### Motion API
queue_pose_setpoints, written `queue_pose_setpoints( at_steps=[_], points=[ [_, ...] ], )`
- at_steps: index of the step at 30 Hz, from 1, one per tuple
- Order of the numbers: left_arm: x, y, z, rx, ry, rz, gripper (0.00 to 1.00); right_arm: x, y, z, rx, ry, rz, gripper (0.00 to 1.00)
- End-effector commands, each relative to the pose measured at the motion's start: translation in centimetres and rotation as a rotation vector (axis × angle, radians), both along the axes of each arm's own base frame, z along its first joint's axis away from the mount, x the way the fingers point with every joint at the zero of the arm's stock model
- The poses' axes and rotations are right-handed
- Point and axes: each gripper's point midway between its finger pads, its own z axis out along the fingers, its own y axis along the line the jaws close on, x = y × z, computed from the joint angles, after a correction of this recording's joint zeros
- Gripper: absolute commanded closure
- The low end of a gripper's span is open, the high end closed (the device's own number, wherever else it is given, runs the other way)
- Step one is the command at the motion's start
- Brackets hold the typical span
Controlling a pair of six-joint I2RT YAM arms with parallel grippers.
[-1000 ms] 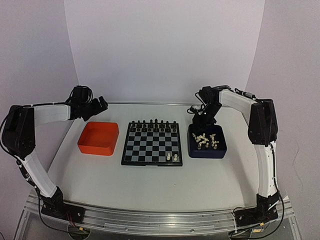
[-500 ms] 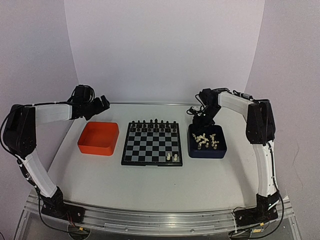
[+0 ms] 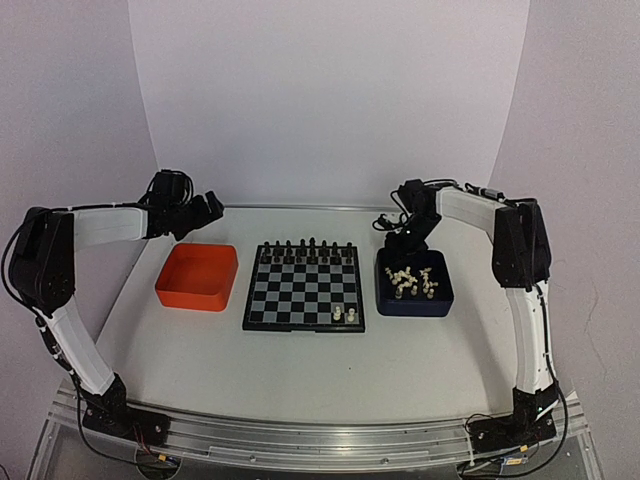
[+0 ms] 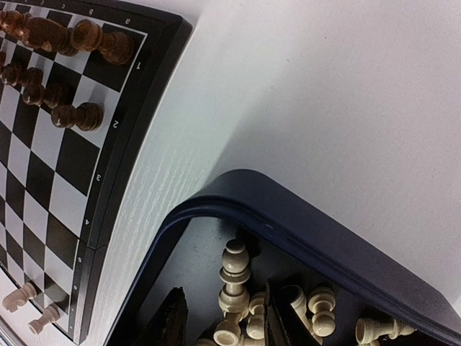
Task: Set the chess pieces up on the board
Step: Pick up the chess piece from the storage box.
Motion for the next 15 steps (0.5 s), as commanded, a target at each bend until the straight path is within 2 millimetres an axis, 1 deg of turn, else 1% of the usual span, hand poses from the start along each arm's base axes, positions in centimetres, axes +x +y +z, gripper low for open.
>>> queue_pose_setpoints(
  at_steps=[1, 4, 5, 7, 15],
  points=[
    [1.2, -0.4, 2.4, -0.015, -0.063, 0.011, 0.00, -0.1, 0.5, -0.9, 0.029, 0.014, 0.008, 0.67],
    [1.3, -0.5, 2.4, -0.015, -0.064, 0.010, 0.00, -0.1, 0.5, -1.1, 0.033, 0.015, 0.003, 0.67],
    [1.5, -0.6, 2.8, -0.021, -0.082, 0.009, 0.00, -0.1, 0.5, -1.2, 0.032, 0.015, 0.000, 0.67],
    [1.6, -0.7, 2.9, -0.024, -0.088, 0.007, 0.00, -0.1, 0.5, -1.3, 0.031, 0.016, -0.002, 0.67],
    [1.8, -1.0, 2.6, -0.029, -0.085, -0.001, 0.00, -0.1, 0.6, -2.1, 0.032, 0.025, -0.004, 0.67]
  ],
)
